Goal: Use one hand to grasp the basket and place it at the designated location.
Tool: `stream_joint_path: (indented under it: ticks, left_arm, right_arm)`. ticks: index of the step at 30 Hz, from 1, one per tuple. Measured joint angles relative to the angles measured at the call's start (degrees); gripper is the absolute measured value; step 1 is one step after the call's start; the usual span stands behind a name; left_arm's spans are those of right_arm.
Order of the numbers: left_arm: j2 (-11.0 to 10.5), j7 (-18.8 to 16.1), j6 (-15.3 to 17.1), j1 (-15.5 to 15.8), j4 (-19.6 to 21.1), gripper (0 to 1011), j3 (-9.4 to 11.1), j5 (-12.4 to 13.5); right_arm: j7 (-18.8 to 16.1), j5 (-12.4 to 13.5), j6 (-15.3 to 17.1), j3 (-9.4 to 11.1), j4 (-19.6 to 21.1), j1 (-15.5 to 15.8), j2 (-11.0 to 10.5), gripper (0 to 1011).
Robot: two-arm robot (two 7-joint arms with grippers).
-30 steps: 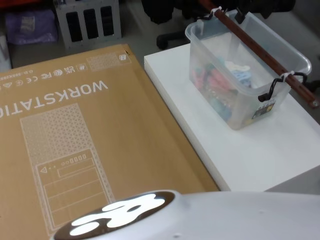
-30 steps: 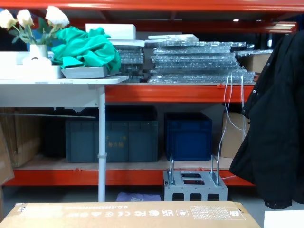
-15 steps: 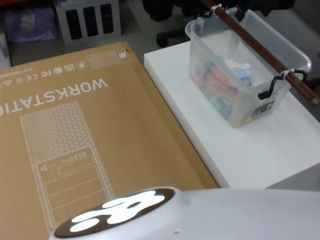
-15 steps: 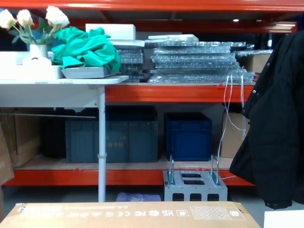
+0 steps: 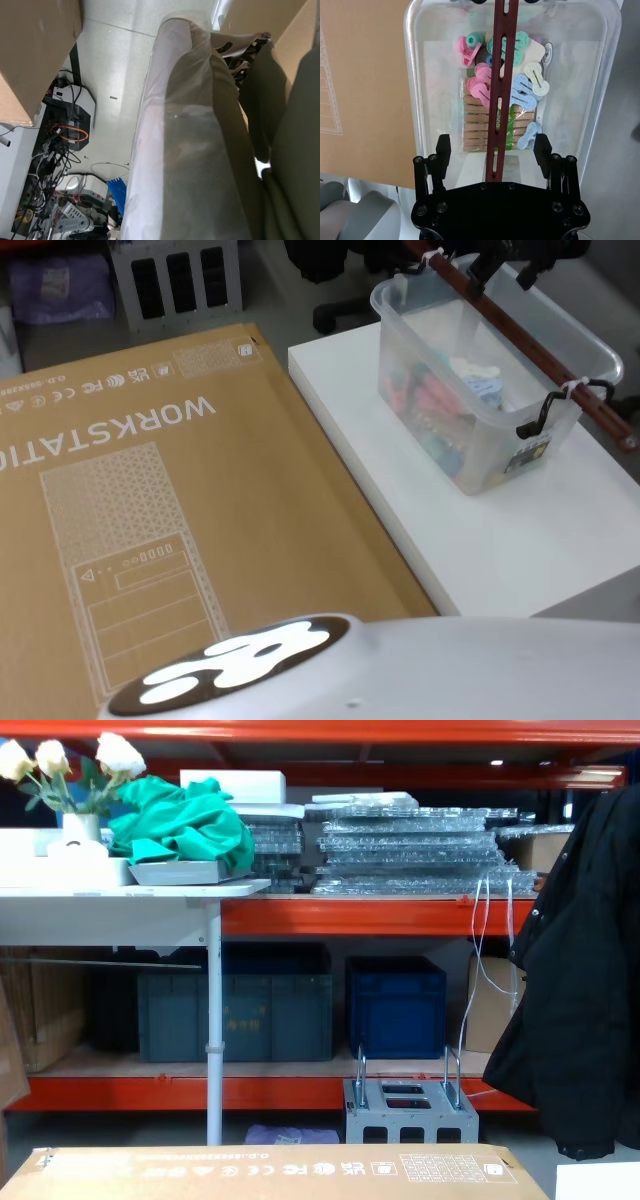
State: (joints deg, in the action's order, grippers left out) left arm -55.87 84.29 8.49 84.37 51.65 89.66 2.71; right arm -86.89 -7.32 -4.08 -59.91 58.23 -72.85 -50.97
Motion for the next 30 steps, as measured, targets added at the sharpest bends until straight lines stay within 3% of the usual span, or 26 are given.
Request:
stream_joint_path:
  ticks: [30]
  left_arm:
    - [0.0, 0.0, 0.0, 0.0, -0.01, 0, 0.0, 0.0]
  right_arm:
    - [-1.48, -1.05, -3.9, -3.68, -8.35, -0.08, 5.39, 1001]
